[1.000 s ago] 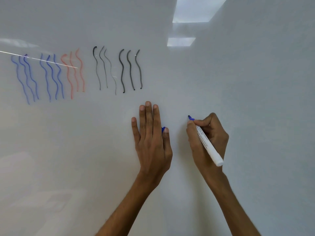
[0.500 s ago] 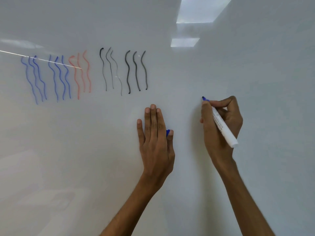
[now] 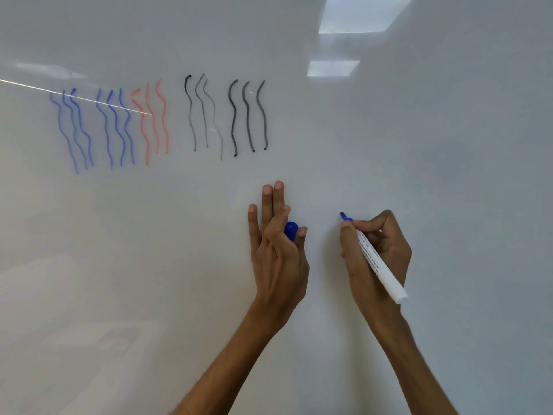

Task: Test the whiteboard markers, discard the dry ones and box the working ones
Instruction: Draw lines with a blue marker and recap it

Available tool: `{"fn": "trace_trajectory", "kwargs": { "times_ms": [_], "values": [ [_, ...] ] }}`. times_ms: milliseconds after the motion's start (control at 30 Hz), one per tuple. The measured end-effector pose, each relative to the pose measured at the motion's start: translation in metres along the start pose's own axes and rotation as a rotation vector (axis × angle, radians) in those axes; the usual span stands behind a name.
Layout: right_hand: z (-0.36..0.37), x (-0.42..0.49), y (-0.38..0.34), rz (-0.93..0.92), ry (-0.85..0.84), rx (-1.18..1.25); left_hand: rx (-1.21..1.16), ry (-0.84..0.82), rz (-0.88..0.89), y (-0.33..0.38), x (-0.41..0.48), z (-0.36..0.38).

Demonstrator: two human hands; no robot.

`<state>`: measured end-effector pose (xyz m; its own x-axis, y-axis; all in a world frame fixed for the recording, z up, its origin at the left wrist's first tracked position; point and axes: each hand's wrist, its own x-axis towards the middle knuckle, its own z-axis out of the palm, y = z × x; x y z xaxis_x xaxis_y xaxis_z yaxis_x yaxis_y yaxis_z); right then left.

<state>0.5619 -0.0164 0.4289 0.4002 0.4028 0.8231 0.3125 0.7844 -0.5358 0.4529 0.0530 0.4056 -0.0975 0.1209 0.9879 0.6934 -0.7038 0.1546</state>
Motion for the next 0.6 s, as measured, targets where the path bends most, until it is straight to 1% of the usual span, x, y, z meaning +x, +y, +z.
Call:
{"fn": "trace_trajectory", "kwargs": {
  "times_ms": [133,267,367,433,500,600],
  "values": [
    [-0.002,-0.006,0.001,0.056,-0.015,0.023,-0.04,-0.024,-0.055,0.003,0.002,-0.005],
    [-0.001,-0.013,-0.003,0.105,-0.031,0.094,-0.039,-0.021,-0.03,0.001,0.001,-0.009],
    [-0.001,-0.015,-0.006,0.173,-0.081,0.162,-0.067,-0.048,0.0,-0.007,-0.005,-0.013],
    [-0.002,-0.016,-0.004,0.229,-0.117,0.216,-0.121,-0.077,0.055,-0.013,-0.013,-0.018],
    [-0.002,-0.018,-0.005,0.259,-0.139,0.25,-0.196,-0.072,0.08,-0.017,-0.021,-0.025],
    [0.0,-0.023,-0.008,0.328,-0.146,0.315,-0.252,-0.026,0.036,-0.016,-0.028,-0.042]
  ]
}}
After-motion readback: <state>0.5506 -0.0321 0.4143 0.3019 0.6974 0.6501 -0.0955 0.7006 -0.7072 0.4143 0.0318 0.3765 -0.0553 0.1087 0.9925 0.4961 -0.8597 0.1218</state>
